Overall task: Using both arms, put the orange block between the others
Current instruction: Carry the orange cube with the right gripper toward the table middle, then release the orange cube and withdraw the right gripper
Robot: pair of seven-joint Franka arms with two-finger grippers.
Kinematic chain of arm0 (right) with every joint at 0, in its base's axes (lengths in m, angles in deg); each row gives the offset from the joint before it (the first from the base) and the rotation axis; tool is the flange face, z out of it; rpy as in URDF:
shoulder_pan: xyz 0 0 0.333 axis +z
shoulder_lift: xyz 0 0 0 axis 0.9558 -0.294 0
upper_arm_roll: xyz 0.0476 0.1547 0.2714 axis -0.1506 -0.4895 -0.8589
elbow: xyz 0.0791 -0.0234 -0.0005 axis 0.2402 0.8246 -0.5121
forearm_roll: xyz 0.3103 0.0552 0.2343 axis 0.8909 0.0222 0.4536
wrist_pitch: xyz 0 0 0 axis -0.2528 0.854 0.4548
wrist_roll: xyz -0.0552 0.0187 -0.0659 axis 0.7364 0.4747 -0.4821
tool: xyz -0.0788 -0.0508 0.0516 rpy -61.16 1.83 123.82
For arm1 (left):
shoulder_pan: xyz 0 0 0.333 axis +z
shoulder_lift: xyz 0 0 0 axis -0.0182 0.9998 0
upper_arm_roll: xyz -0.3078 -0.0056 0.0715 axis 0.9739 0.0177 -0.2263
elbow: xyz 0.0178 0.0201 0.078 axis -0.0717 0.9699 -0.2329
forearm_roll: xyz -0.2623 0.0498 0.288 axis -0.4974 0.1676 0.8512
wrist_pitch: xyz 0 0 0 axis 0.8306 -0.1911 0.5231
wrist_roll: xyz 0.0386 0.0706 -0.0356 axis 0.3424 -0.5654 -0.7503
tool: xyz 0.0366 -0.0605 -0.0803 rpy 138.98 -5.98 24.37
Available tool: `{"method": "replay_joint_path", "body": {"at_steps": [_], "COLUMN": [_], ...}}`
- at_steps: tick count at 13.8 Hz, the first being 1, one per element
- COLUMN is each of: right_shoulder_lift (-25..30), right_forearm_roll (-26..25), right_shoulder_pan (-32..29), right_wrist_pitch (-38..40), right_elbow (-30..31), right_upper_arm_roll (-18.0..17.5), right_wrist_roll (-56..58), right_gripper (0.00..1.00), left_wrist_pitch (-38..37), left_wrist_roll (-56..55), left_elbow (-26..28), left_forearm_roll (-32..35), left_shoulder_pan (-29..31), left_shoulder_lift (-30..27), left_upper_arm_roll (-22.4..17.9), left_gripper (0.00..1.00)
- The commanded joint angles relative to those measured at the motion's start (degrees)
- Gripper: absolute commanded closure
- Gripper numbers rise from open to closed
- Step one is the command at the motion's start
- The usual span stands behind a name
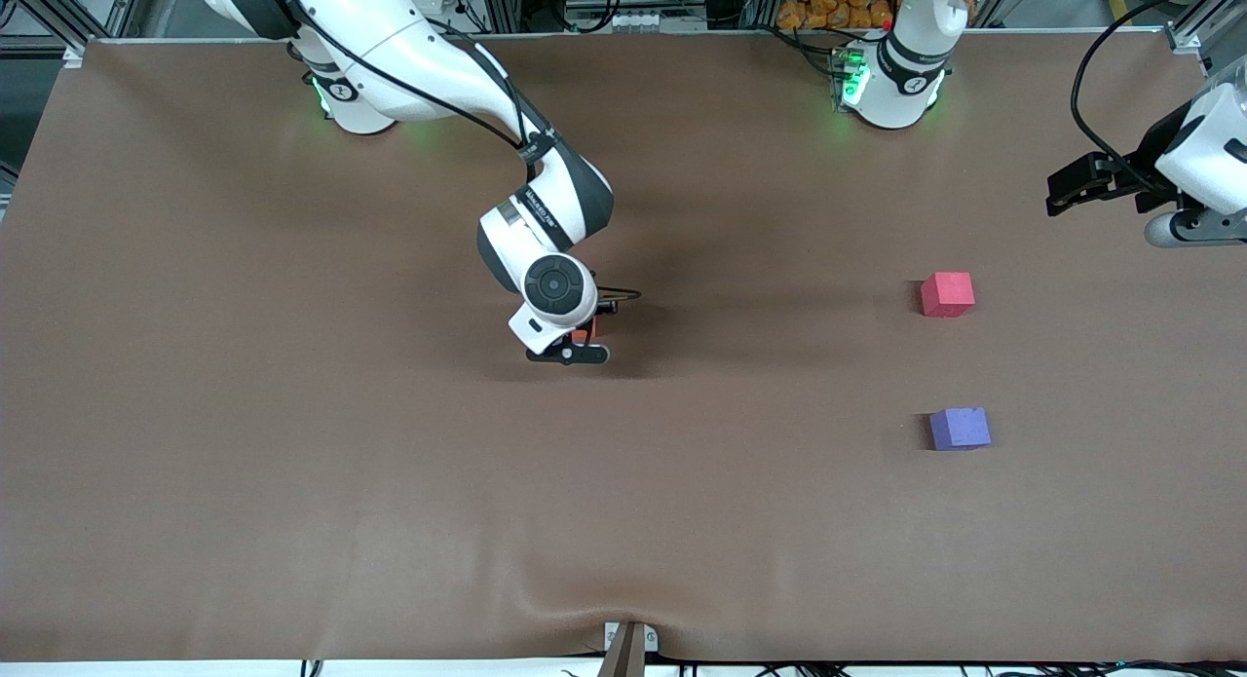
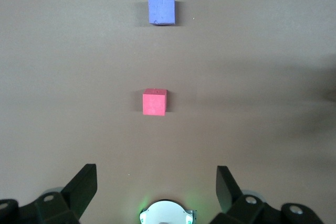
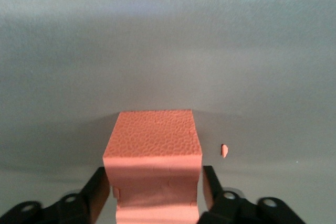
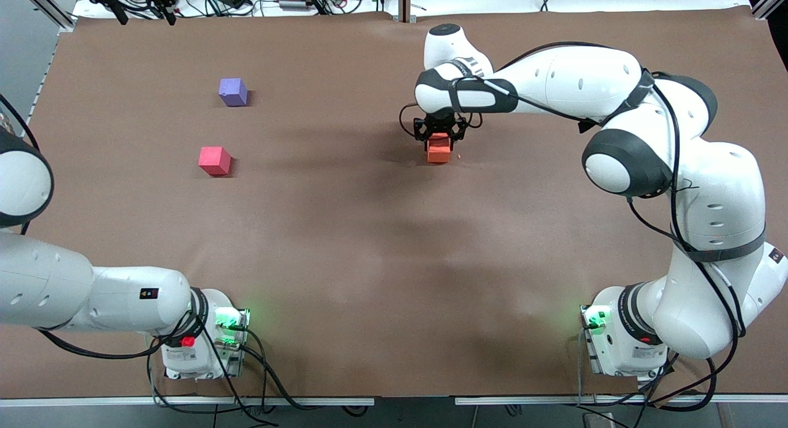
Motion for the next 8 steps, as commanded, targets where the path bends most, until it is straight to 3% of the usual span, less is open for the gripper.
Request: {"method": "replay_joint_path", "body": {"at_steps": [1, 3, 8], "right_shoulder_lift": [-0.1, 0.3, 2.4], "right_forearm_roll": [0.0, -0.4, -0.5], "right_shoulder_pan": [-2.0, -5.4, -16.4], "right_wrist_pitch": [3.7, 10.3, 15.3], "right_elbow": [-6.1, -10.2, -7.4], "right_upper_arm_roll": [0.2, 0.2, 0.4], "right_wrist_roll": [-0.5, 0.6, 19.2], "right_gripper": [0.00, 0.00, 0.00], "left_wrist_pitch": [0.4, 0.4, 0.7], "left_wrist_roll": [0.0, 0.0, 0.0], "left_elbow": [0.0, 0.1, 0.0], "left_forearm_roll": [0.4, 0.4, 0.4], "left_shoulder_pan": [0.1, 0.1, 0.1], "left_shoulder_lift": [-0.1, 0.0, 0.5], "left_upper_arm_roll": [0.3, 0.3, 0.3], "left_gripper": [0.00, 0.00, 0.00]}}
